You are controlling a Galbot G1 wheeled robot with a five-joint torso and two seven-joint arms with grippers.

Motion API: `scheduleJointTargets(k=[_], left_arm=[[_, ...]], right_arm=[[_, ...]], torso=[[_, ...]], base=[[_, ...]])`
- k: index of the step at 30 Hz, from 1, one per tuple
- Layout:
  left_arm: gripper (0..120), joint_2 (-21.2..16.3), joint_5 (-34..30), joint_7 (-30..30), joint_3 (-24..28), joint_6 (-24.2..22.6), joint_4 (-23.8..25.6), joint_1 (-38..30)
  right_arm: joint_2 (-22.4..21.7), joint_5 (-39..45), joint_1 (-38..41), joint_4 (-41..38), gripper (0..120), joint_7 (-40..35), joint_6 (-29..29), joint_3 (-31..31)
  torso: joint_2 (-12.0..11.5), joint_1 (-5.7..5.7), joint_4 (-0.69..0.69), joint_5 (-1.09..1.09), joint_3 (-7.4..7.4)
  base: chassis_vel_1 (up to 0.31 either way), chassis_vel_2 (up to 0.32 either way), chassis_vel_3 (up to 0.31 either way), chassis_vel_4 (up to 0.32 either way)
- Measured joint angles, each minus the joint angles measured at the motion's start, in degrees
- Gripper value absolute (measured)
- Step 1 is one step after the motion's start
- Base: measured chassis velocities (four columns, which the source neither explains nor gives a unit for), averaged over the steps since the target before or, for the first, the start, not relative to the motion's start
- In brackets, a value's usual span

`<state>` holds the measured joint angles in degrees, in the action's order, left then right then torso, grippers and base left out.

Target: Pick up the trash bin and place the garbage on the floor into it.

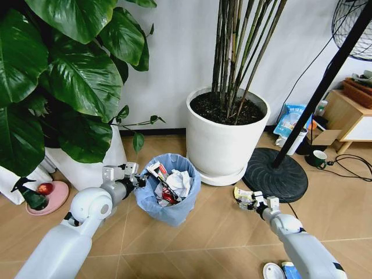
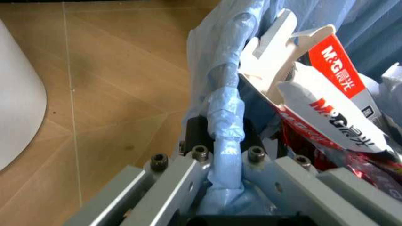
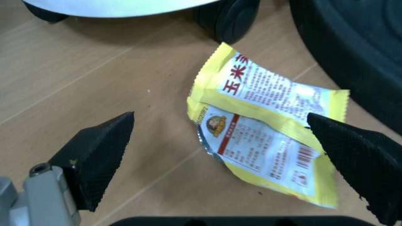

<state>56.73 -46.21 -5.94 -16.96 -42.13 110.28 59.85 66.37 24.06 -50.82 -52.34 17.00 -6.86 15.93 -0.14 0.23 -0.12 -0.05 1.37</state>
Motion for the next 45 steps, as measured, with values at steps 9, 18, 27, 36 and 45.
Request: scheduleJointTargets(k=[9, 18, 27, 36, 45], left_arm=[[0, 0.38, 0.22, 0.14, 0.16, 0.00, -0.51, -0.25], [0, 0.69, 0.77, 0.90, 0.39, 0.00, -1.06, -0.63], [0, 0.65, 0.80, 1.08, 0.33, 0.00, -1.27, -0.70], [0, 0.62, 0.80, 1.46, 0.24, 0.00, -1.57, -1.03], [0, 0.51, 0.91, 1.84, 0.07, 0.00, -1.65, -0.99]], right_arm=[[1.67, -1.28, 2.59, 5.21, 100, -0.48, 0.89, 1.18], [3.01, -1.63, 4.47, 8.92, 100, -0.49, 1.24, 1.65], [4.28, -1.79, 6.69, 12.50, 84, -0.45, 1.53, 1.94], [4.69, -2.10, 7.25, 13.43, 48, -0.67, 1.89, 2.29], [4.66, -2.32, 5.86, 12.40, 6, -1.44, 1.40, 2.67]], torso=[[0.00, 0.00, 0.00, 0.00, 0.00], [0.00, 0.00, 0.00, 0.00, 0.00], [0.00, 0.00, 0.00, 0.00, 0.00], [0.00, 0.00, -0.01, 0.00, 0.00], [0.00, -0.01, 0.00, 0.00, -0.01]], base=[[0.000, 0.000, 0.000, 0.000], [0.000, 0.000, 0.000, 0.000], [0.000, 0.000, 0.000, 0.000], [0.000, 0.000, 0.000, 0.000], [0.000, 0.000, 0.000, 0.000]])
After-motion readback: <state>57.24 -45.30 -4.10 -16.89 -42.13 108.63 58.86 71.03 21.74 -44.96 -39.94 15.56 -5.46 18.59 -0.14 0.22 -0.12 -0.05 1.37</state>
